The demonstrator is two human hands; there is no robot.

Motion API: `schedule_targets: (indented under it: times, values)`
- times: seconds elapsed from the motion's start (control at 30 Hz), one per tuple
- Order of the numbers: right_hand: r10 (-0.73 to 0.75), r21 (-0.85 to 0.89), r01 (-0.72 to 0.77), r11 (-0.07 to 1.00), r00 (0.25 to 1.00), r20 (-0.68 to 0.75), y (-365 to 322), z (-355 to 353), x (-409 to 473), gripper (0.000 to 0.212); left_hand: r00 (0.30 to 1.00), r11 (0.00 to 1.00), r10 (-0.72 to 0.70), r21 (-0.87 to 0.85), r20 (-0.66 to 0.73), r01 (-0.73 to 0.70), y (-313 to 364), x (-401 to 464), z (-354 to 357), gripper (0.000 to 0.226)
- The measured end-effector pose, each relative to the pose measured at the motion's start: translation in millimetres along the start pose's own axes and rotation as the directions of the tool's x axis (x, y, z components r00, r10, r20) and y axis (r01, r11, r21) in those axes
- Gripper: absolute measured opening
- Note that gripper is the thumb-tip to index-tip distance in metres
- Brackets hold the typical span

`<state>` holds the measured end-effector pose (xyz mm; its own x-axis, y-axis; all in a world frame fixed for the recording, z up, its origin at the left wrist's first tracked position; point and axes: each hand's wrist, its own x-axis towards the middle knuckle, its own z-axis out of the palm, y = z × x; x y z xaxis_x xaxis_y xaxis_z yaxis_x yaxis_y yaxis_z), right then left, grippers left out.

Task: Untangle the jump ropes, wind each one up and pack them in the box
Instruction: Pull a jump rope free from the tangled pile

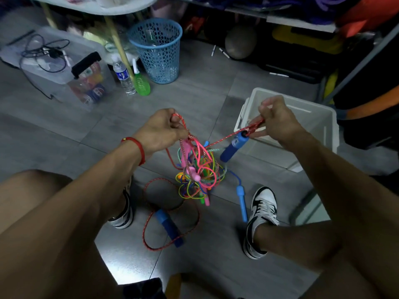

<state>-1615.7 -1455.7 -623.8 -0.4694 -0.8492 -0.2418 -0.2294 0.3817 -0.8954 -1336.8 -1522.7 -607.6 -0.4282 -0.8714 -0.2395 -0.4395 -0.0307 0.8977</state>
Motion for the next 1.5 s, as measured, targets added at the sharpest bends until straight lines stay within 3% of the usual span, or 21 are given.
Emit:
schedule_targets:
  times: [0.13,0.2,0.23,0.3,0.4,0.5,0.57,0.6,0.67,0.73,0.77,0.83,0.9,1.03,1.13,1.2,1.3,1.4,1.5]
  values:
    - [0.087,0.177,-0.085,0.981,0.996,-0.002,-3,-6,-1,0.005,0.998,1.0,-0.013,0.015,-0.06,0.014,-1,2,-7,0.044]
    - [0.124,0.169,-0.123,0.978,0.992,0.0,-2,-6,-2,0.008,0.999,1.0,-0.001,0.023,-0.032,0.002,-3,3,-5,0.046]
    - [0.123,0.111,-0.121,0.986,0.992,-0.01,2,-5,-1,0.009,1.0,0.999,0.005,0.037,-0.021,-0.004,-3,2,-3,0.046]
    - [0.042,-0.178,-0.049,0.983,0.998,-0.041,7,-2,2,0.012,1.0,0.998,0.015,0.068,-0.016,-0.014,-3,0,0,0.046]
    - [-0.153,-0.635,0.156,0.757,0.986,0.059,11,5,1,0.016,1.0,0.998,0.02,0.06,0.015,-0.021,-7,0,4,0.04]
    - [-0.092,-0.793,0.281,0.541,0.957,0.276,17,14,-2,0.016,0.996,0.993,0.079,0.081,0.041,-0.082,-7,-2,11,0.019]
    - [0.009,-0.819,0.339,0.462,0.922,0.387,18,20,-5,0.02,0.991,0.985,0.117,0.119,0.059,-0.124,-7,-3,15,0.02]
    - [0.017,-0.788,0.379,0.485,0.897,0.442,16,25,-9,0.02,0.989,0.983,0.13,0.122,0.07,-0.138,-6,-4,16,0.02]
    - [-0.066,-0.592,0.441,0.674,0.835,0.547,7,38,-18,0.027,0.983,0.982,0.159,0.086,0.095,-0.167,-2,-6,18,0.018]
    - [-0.133,-0.282,0.392,0.876,0.757,0.64,-8,55,-33,0.035,0.978,0.981,0.181,0.048,0.107,-0.187,3,-8,17,0.015]
    - [-0.144,-0.185,0.356,0.916,0.721,0.677,-13,62,-38,0.034,0.977,0.981,0.182,0.045,0.114,-0.188,6,-10,17,0.012]
    - [-0.195,-0.142,0.4,0.906,0.689,0.698,-18,74,-42,0.021,0.976,0.981,0.188,0.027,0.109,-0.192,9,-12,15,0.013]
    - [-0.245,-0.194,0.47,0.861,0.718,0.651,-17,76,-37,0.012,0.981,0.982,0.185,0.018,0.064,-0.186,11,-13,12,0.016]
    - [-0.26,-0.222,0.469,0.855,0.758,0.599,-20,67,-23,0.016,0.99,0.991,0.13,-0.026,-0.064,-0.132,9,-12,6,0.018]
    - [-0.293,-0.39,0.598,0.7,0.739,0.606,-20,62,-16,0.007,0.982,0.973,0.118,-0.179,-0.149,-0.144,17,-14,4,0.03]
    - [-0.244,-0.496,0.606,0.622,0.752,0.612,-15,60,-13,0.007,0.965,0.942,0.111,-0.285,-0.239,-0.179,27,-18,-1,0.031]
    - [-0.237,-0.569,0.577,0.586,0.793,0.561,-7,59,-6,0.007,0.918,0.921,0.018,-0.35,-0.396,-0.169,27,-15,-21,0.024]
    - [-0.276,-0.53,0.545,0.65,0.819,0.503,-18,55,-7,0.007,0.875,0.999,-0.025,-0.038,-0.484,0.007,15,-8,-44,0.018]
    - [-0.319,-0.488,0.551,0.677,0.817,0.48,-31,48,-14,0.009,0.945,0.918,-0.148,0.314,-0.291,0.241,-3,-2,-47,0.016]
